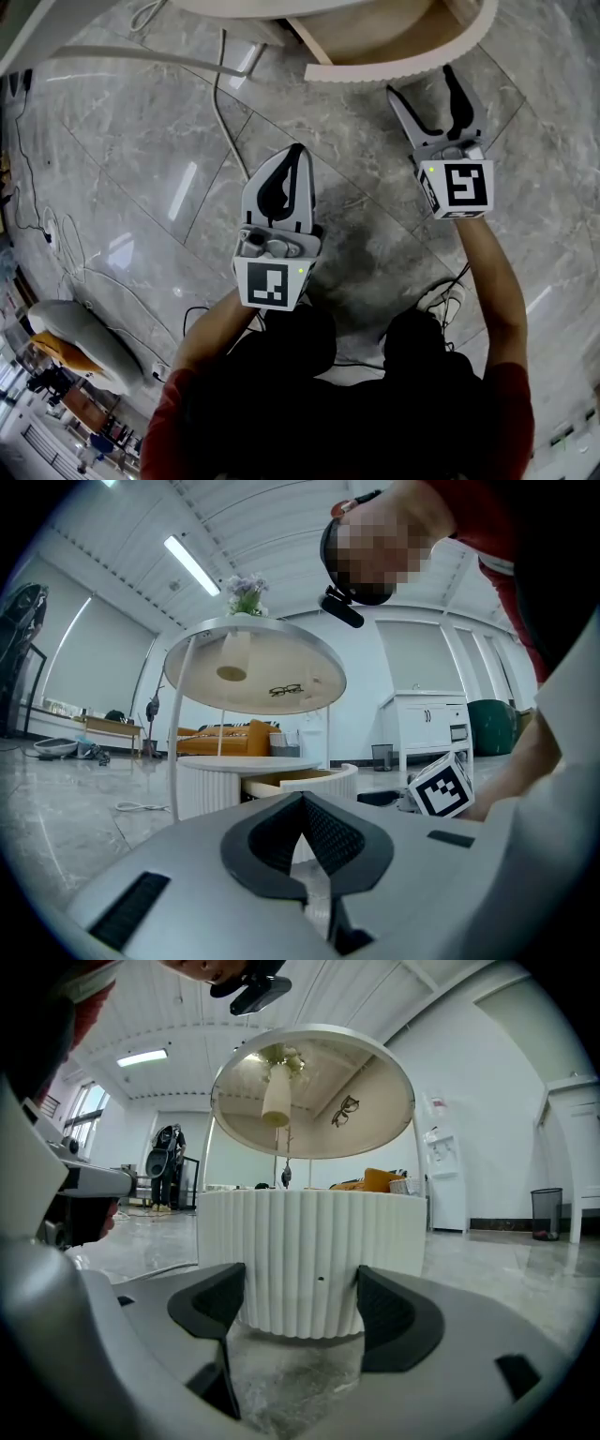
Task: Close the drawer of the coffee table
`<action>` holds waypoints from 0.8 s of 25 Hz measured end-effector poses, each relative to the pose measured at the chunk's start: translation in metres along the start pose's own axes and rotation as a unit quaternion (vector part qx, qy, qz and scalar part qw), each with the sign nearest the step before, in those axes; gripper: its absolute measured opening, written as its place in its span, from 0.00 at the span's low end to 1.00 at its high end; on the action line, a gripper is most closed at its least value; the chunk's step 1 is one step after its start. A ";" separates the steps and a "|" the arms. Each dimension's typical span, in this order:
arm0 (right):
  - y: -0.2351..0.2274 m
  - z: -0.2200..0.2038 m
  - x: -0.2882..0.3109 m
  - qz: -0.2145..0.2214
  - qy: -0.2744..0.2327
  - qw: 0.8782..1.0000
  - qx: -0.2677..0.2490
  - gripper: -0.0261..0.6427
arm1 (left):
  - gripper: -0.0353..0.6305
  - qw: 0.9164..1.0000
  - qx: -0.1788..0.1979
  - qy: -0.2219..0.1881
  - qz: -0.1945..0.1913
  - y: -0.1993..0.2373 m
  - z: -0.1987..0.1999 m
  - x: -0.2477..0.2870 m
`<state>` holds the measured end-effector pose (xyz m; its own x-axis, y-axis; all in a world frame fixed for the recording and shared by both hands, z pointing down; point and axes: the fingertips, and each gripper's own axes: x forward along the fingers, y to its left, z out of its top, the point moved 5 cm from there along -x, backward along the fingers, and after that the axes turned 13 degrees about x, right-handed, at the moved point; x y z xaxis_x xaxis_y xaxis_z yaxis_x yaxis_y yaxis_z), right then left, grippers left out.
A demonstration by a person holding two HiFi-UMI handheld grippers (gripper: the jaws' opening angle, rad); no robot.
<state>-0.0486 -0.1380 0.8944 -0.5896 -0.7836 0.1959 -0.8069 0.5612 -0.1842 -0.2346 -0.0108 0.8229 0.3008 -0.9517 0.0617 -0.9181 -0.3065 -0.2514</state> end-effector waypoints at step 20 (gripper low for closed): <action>0.004 0.014 0.078 0.005 -0.005 1.000 -0.004 0.57 | 0.07 1.000 -0.003 -0.007 0.010 0.005 0.004 -0.001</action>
<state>-0.0976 -0.2008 0.8951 -0.5966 -0.7808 0.1854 -0.8018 0.5702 -0.1787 -0.2379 -0.0115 0.8181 0.2870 -0.9570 0.0428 -0.9254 -0.2885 -0.2457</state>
